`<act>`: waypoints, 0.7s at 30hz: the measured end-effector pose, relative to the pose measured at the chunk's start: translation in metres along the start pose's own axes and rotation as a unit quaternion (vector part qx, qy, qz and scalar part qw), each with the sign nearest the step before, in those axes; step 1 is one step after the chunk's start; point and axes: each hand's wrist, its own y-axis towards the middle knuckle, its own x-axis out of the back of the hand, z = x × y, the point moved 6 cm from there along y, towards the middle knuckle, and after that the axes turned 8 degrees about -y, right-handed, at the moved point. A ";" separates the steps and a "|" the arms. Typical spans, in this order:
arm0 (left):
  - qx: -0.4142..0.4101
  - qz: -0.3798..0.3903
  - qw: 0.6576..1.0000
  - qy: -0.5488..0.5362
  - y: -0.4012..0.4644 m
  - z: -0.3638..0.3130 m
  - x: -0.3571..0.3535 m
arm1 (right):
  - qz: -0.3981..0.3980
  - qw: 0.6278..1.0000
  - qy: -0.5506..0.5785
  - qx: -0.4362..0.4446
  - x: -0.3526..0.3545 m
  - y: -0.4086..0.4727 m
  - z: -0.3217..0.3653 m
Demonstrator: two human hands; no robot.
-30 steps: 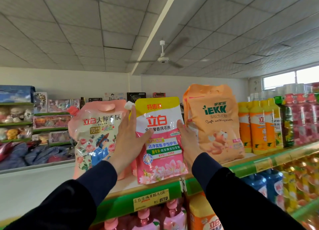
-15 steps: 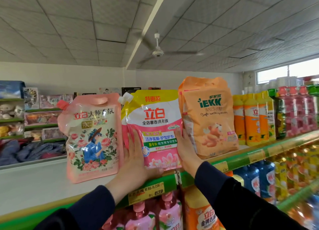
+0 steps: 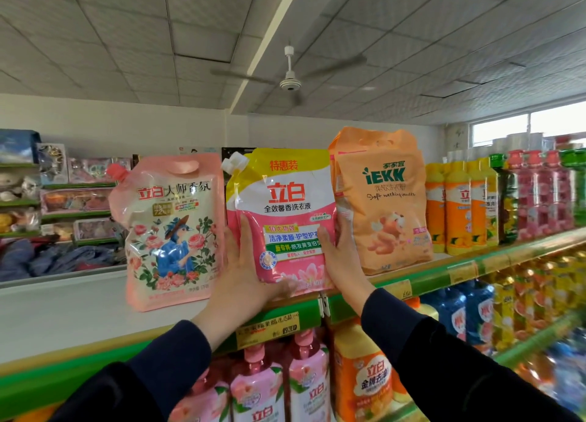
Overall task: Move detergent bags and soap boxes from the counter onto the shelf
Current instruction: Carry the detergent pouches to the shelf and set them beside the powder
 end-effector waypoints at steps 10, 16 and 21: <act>-0.136 -0.053 0.989 0.028 -0.009 -0.034 0.001 | -0.063 0.983 -0.145 0.099 0.022 -0.041 0.031; -0.182 -0.008 0.982 -0.046 -0.010 -0.052 -0.005 | -0.061 0.977 -0.178 0.097 0.045 -0.075 0.049; -0.208 0.056 0.969 -0.119 -0.019 -0.062 -0.020 | -0.099 0.965 -0.234 0.063 0.075 -0.120 0.063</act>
